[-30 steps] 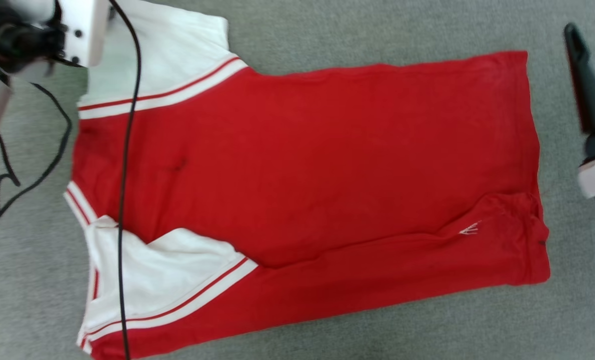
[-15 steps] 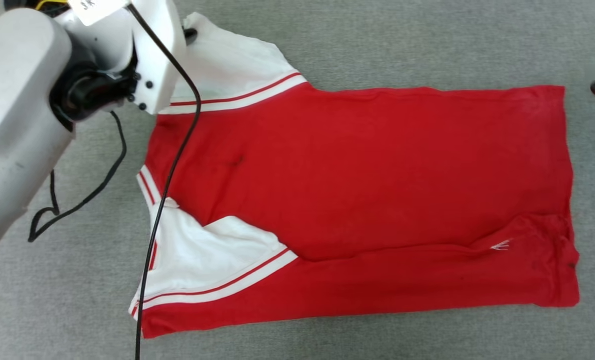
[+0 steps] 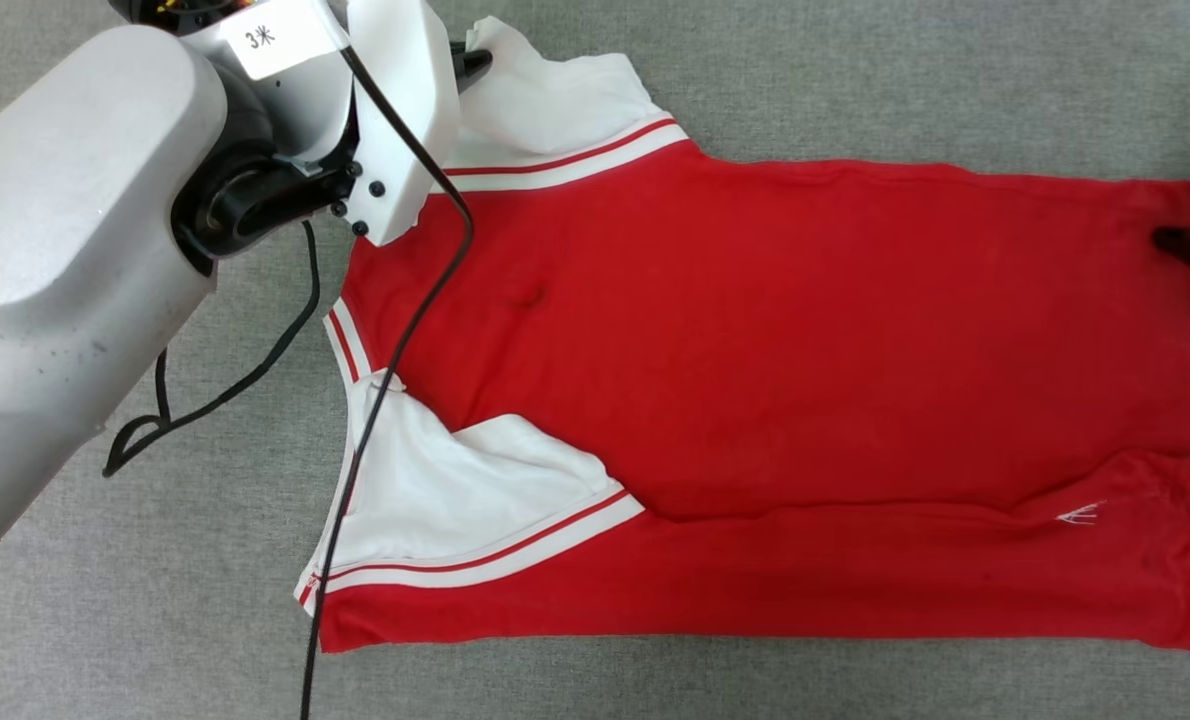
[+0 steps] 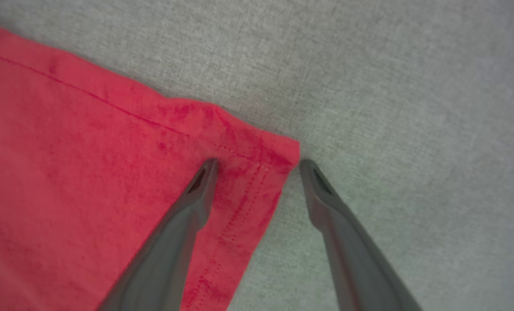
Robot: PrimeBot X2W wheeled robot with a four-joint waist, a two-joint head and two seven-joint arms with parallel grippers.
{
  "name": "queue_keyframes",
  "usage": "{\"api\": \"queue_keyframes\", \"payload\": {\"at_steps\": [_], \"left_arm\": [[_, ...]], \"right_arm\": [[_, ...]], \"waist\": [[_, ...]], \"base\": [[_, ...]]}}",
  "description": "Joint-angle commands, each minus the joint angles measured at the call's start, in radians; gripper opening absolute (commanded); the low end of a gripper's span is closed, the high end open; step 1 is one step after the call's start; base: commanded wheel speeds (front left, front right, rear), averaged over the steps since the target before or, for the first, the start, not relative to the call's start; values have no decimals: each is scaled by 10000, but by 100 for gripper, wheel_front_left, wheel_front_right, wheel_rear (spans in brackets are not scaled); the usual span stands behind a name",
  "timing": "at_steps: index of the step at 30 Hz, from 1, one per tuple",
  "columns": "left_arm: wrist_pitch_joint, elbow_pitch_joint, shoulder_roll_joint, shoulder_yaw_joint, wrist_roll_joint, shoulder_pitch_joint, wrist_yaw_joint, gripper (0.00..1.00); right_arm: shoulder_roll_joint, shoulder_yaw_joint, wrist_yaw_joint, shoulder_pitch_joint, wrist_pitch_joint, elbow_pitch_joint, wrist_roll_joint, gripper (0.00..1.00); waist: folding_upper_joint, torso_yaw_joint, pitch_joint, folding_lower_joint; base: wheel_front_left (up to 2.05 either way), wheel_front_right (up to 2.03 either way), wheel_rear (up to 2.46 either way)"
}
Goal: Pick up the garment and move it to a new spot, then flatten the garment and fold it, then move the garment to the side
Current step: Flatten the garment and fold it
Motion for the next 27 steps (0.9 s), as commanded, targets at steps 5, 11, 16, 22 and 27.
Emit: {"api": "queue_keyframes", "payload": {"at_steps": [5, 11, 16, 22, 27], "left_arm": [[-222, 4, -1, -58, -63, -40, -5, 0], [-450, 190, 92, -120, -138, 92, -5, 0], [-846, 417, 114, -167, -209, 403, -5, 0], [-1353, 370, 373, -241, -390, 1207, 20, 0], [-1652, -69, 777, -370, -510, 2105, 169, 0]], "right_arm": [[340, 536, -5, 401, -291, 686, 219, 100], [159, 709, -7, 297, -1261, 845, 192, 0], [94, 641, -11, 132, -2417, 879, 310, 0], [-27, 1042, -11, 811, -3662, 670, 587, 0], [-250, 1184, -11, 1656, -4473, 410, 865, 0]], "waist": [[0, 134, 168, 0], [0, 106, 40, 0], [0, 17, -557, 0], [0, -46, -1550, 0], [0, -34, -2307, 0]], "base": [[0, 0, 0], [0, 0, 0], [0, 0, 0], [0, 0, 0], [0, 0, 0]]}}
